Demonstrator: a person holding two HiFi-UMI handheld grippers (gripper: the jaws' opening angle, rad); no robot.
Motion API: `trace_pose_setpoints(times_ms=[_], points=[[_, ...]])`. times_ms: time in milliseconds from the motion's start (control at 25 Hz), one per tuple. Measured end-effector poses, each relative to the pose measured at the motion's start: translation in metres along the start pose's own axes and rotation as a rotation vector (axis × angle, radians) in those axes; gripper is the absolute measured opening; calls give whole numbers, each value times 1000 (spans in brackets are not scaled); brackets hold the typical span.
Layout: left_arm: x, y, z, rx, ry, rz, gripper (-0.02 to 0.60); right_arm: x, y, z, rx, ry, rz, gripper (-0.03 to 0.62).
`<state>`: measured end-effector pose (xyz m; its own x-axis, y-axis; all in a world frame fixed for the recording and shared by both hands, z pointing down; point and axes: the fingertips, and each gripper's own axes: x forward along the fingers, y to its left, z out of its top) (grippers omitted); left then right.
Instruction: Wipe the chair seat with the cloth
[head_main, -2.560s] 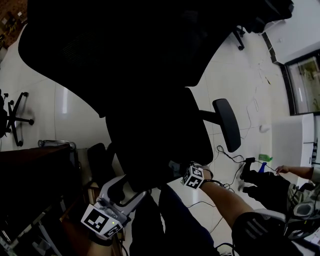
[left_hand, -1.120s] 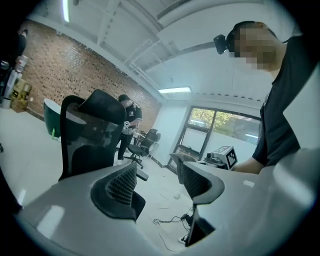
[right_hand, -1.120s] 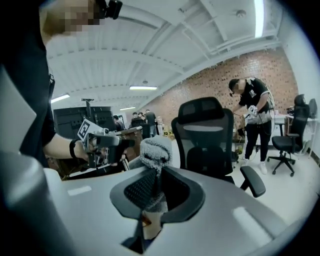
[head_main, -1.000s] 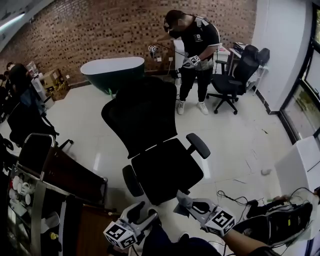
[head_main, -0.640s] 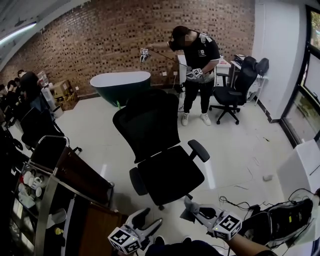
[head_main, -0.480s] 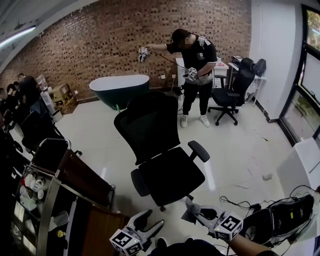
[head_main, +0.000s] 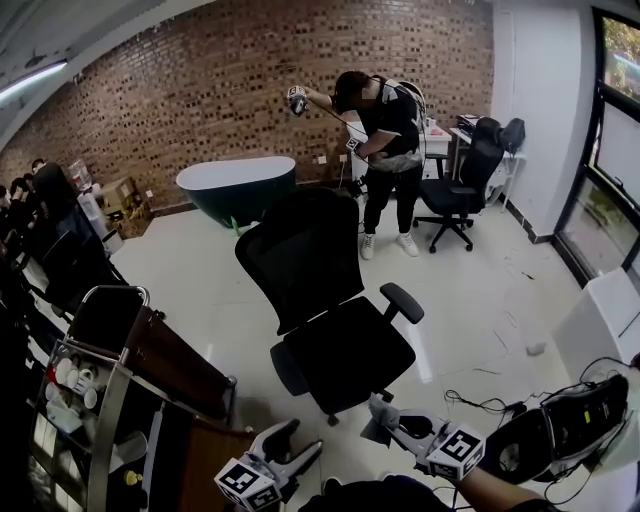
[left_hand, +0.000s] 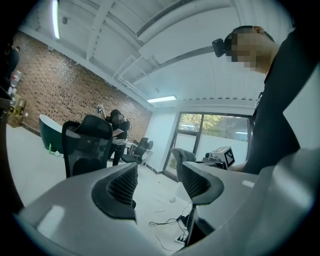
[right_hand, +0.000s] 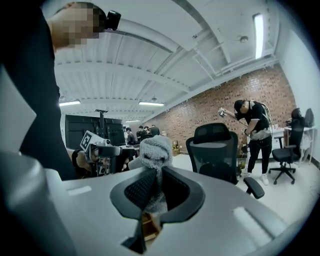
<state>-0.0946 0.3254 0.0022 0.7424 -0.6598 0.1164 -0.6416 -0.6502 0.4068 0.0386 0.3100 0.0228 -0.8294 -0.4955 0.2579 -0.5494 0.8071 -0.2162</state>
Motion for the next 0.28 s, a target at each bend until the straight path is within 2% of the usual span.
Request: trace_pose_setpoints(times_ms=[280], points=[[-1, -1, 0, -1, -7, -20, 301, 4, 2, 10, -14, -13, -14, 26]])
